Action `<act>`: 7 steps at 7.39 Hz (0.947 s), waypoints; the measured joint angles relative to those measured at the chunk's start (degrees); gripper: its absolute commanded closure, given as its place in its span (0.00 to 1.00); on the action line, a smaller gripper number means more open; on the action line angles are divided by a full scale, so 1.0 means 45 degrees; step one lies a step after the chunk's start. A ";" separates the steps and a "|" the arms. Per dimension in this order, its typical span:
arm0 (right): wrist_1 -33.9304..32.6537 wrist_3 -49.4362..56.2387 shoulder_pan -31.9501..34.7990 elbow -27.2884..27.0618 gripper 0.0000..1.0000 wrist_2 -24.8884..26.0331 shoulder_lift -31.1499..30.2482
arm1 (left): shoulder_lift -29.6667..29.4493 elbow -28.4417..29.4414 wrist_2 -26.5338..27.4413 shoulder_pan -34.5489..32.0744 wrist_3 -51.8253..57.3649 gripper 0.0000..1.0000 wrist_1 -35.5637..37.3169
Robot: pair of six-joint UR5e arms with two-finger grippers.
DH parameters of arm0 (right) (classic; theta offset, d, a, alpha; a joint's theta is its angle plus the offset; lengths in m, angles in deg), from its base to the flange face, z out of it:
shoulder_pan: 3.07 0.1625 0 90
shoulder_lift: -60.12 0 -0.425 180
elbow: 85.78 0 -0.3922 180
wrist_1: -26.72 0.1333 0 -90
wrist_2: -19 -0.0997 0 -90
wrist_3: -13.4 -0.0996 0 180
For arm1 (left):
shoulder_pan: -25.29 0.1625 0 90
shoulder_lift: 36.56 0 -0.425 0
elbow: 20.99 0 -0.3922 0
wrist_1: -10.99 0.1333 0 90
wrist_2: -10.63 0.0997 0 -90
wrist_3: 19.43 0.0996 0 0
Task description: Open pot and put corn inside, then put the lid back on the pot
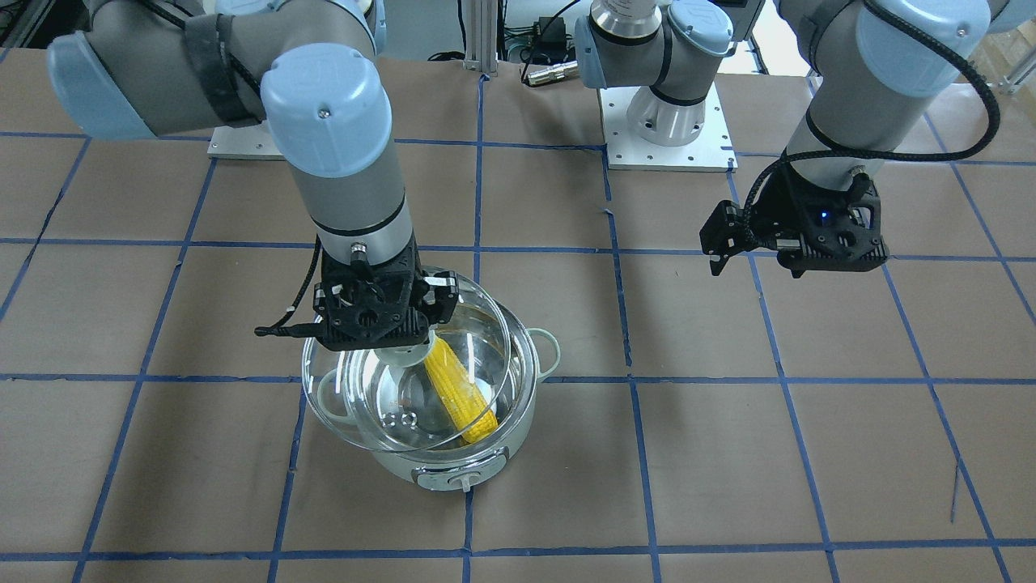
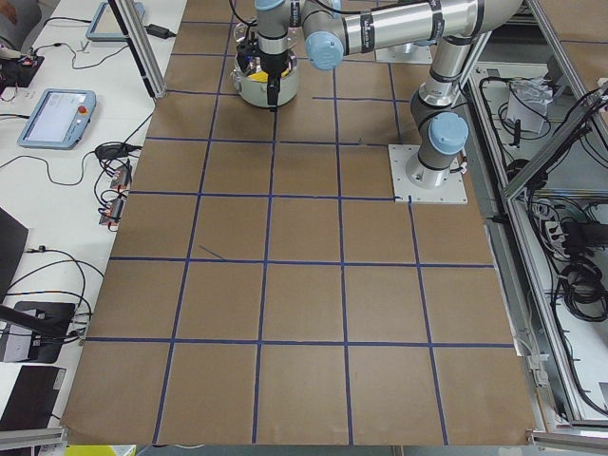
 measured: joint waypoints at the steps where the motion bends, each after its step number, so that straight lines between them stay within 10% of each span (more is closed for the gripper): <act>1: -0.0306 -0.0229 0.0266 0.0011 0.98 0.0053 0.0276 | 0.0011 -0.0004 -0.0031 0.0007 0.0004 0.00 -0.0016; 7: -0.0384 -0.0659 0.0606 0.0447 0.98 0.0121 0.1013 | 0.0222 -0.0373 -0.0073 -0.0410 -0.0147 0.00 0.0005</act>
